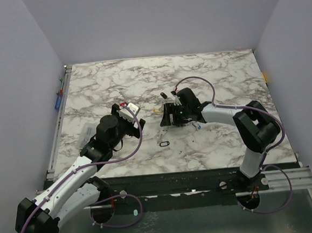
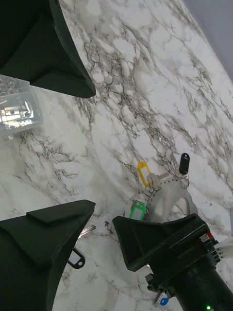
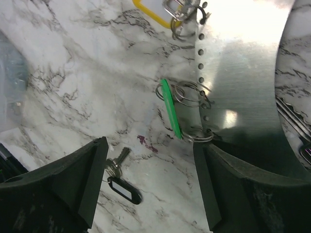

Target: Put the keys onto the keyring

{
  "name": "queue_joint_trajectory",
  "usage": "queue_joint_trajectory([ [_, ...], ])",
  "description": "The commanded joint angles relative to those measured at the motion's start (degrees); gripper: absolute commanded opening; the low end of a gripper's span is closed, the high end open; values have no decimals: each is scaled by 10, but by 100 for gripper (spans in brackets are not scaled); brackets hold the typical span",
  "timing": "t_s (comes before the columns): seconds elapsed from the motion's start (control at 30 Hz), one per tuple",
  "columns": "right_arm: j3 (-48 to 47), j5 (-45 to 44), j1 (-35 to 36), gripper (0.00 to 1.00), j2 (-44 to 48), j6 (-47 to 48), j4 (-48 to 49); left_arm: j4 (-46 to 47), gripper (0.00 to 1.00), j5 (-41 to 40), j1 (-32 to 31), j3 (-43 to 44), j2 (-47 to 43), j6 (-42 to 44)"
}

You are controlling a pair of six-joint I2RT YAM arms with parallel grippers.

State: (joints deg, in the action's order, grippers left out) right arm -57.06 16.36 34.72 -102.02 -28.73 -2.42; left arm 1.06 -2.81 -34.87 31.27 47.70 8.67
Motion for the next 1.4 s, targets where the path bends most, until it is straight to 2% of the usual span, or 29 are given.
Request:
queue_joint_trajectory([
  [0.0,-16,5,11,80,-21,-4,43,2,93,15,1,9,-3,3],
  [0.5,-146,14,60,79,-109,11,15,1,93,17,2,9,-5,2],
  [0.6,-152,35,62,79,-124,26,68,2,93,16,2,9,-5,2],
  [0.7,-181,44,62,78,-122,70,47,2,93,10,2,7,-6,2],
  [0.87,-182,12,62,78,-37,124,14,5,93,-2,1,5,-11,3],
  [1.03,-171,-78,62,80,94,172,-45,21,94,-21,2,-1,-15,-10],
  [1.17,-133,-221,62,83,206,158,-49,60,99,-43,2,-21,-36,-35],
  [1.27,-98,-336,62,83,293,126,-66,100,99,-54,2,-44,-56,-57],
  [1.37,-59,-410,62,83,379,122,-84,126,99,-89,2,-58,-65,-67],
])
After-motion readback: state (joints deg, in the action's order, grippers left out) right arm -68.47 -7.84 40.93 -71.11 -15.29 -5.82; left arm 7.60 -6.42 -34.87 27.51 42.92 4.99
